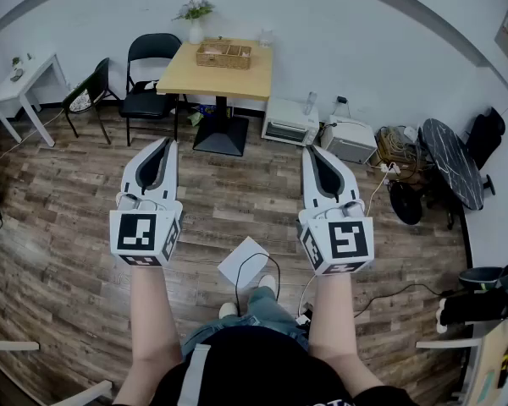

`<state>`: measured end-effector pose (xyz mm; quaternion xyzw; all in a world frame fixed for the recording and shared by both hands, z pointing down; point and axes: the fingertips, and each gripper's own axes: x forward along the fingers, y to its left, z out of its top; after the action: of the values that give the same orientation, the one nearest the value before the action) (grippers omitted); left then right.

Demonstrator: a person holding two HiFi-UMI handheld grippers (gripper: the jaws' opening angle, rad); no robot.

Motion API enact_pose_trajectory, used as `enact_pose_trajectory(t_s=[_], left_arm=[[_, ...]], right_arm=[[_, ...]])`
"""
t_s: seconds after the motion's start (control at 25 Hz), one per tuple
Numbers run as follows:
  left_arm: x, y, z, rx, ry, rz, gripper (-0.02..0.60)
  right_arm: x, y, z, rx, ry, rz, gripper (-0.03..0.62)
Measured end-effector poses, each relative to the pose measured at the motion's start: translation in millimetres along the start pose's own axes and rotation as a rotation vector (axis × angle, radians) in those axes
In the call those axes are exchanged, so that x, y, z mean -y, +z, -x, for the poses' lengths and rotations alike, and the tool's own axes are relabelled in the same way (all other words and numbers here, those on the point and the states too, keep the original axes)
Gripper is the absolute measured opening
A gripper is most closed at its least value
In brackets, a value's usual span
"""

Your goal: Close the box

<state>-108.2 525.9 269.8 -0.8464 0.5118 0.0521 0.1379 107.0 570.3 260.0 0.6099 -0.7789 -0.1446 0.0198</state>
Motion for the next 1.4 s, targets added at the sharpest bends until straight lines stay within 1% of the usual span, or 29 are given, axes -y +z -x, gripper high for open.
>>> enact_pose_trajectory(t_s=[0.12, 0.24, 0.4, 0.44, 0.48, 0.52, 0.56, 0.6, 0.64, 0.76, 0.84, 0.92, 1.0, 1.2, 1.4], left_arm=[[-7.7, -2.4, 4.5, -0.016, 0.025, 0.024, 0.012], [-14.7, -6.1, 3.3, -0.021, 0.038, 0.026, 0.012], [-13.2, -13.5, -1.0, -0.035, 0.014, 0.027, 0.015], [-11.6, -13.6, -3.8, -0.036, 0.004, 0.026, 0.030], [-9.6, -13.5, -7.7, -0.037, -0.006, 0.027, 0.096], [-7.5, -13.6, -12.5, -0.035, -0.015, 0.031, 0.162], [-5.9, -14.4, -17.8, -0.034, -0.023, 0.036, 0.227], [-4.4, -16.3, -23.4, -0.036, -0.032, 0.040, 0.294], [-2.5, -19.5, -29.2, -0.046, -0.046, 0.043, 0.318], [6.1, -31.8, -47.9, -0.104, -0.104, 0.047, 0.325], [7.8, -37.2, -62.0, -0.132, -0.113, 0.056, 0.325], [4.7, -41.5, -79.4, -0.142, -0.093, 0.068, 0.325], [0.9, -44.7, -100.1, -0.141, -0.068, 0.059, 0.325], [0.4, -48.6, -154.2, -0.118, -0.041, 0.039, 0.325], [0.6, -51.8, -208.4, -0.084, -0.006, 0.062, 0.325]], right_arm=[[-6.5, -0.9, 2.6, -0.009, 0.015, 0.011, 0.014], [-12.0, -6.5, -0.7, -0.023, 0.030, 0.023, 0.014], [-16.2, -15.6, -7.0, -0.049, 0.049, 0.000, 0.015], [-15.8, -17.5, -10.0, -0.055, 0.059, -0.013, 0.017], [-14.9, -19.6, -13.8, -0.061, 0.074, -0.028, 0.053], [-13.3, -22.2, -18.0, -0.066, 0.091, -0.044, 0.189], [-10.3, -25.0, -22.6, -0.069, 0.100, -0.063, 0.274], [-6.1, -28.1, -27.5, -0.072, 0.099, -0.083, 0.292], [-1.4, -31.5, -32.6, -0.077, 0.095, -0.104, 0.307], [10.6, -41.6, -50.0, -0.094, 0.104, -0.170, 0.316], [18.9, -45.8, -63.0, -0.091, 0.118, -0.183, 0.316], [29.5, -50.4, -77.8, -0.085, 0.123, -0.163, 0.314], [43.0, -55.9, -95.2, -0.080, 0.127, -0.143, 0.314], [83.7, -70.7, -140.3, -0.072, 0.139, -0.144, 0.314], [126.1, -78.3, -178.1, -0.052, 0.152, -0.136, 0.314]])
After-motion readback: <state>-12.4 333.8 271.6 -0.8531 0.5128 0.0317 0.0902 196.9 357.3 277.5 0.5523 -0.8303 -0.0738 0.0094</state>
